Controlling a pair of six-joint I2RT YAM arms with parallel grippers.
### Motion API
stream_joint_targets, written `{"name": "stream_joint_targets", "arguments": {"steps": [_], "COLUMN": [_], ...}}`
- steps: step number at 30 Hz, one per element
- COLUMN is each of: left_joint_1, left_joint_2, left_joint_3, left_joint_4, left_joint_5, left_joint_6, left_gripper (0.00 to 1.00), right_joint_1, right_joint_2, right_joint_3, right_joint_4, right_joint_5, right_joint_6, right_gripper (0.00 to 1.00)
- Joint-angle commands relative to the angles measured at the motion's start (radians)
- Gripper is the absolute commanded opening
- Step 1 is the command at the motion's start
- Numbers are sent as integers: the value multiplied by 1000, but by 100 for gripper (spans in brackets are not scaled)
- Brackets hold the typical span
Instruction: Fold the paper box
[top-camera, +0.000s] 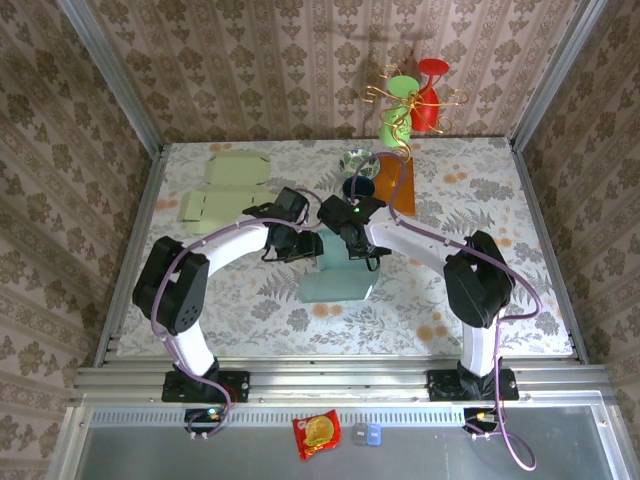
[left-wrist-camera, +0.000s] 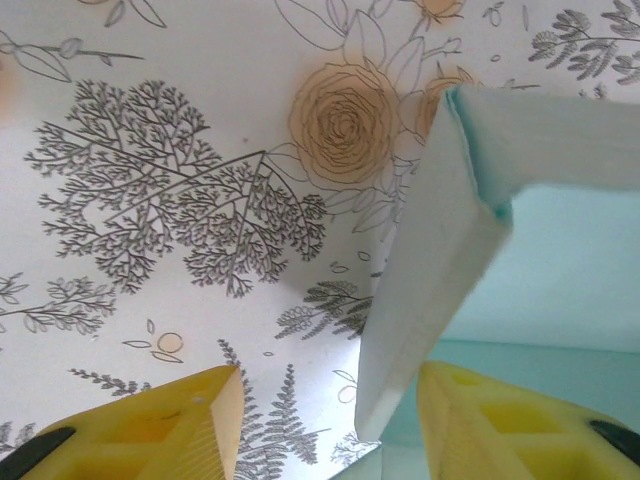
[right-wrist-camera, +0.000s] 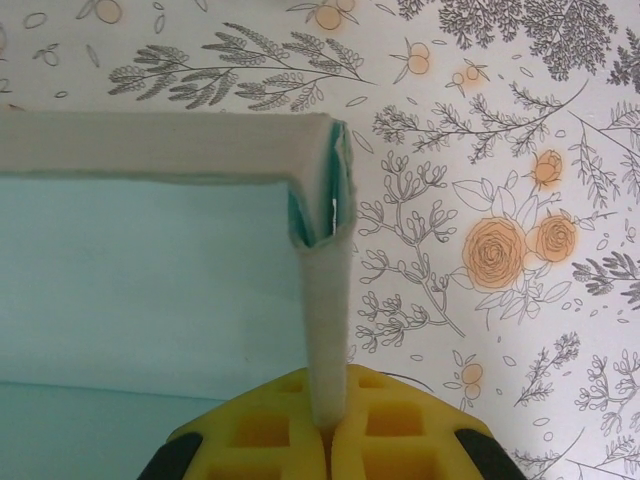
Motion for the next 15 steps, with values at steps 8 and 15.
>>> {"name": "stream_joint_targets", "arguments": {"steps": [8,15], "left_joint_1": [31,81], "left_joint_2": [-102,-204], "left_joint_3": [29,12], "left_joint_4": [16,-50], "left_joint_5": [68,51], "left_joint_6": [-33,-63], "left_gripper": [53,49], "right_joint_1": [-73,-186], "right_joint_2": [2,-111], "right_joint_3": [-100,-253], "right_joint_4": [-27,27], "right_joint_5": [-64,-244], "right_joint_6": [123,331], "right_gripper": [0,0]}}
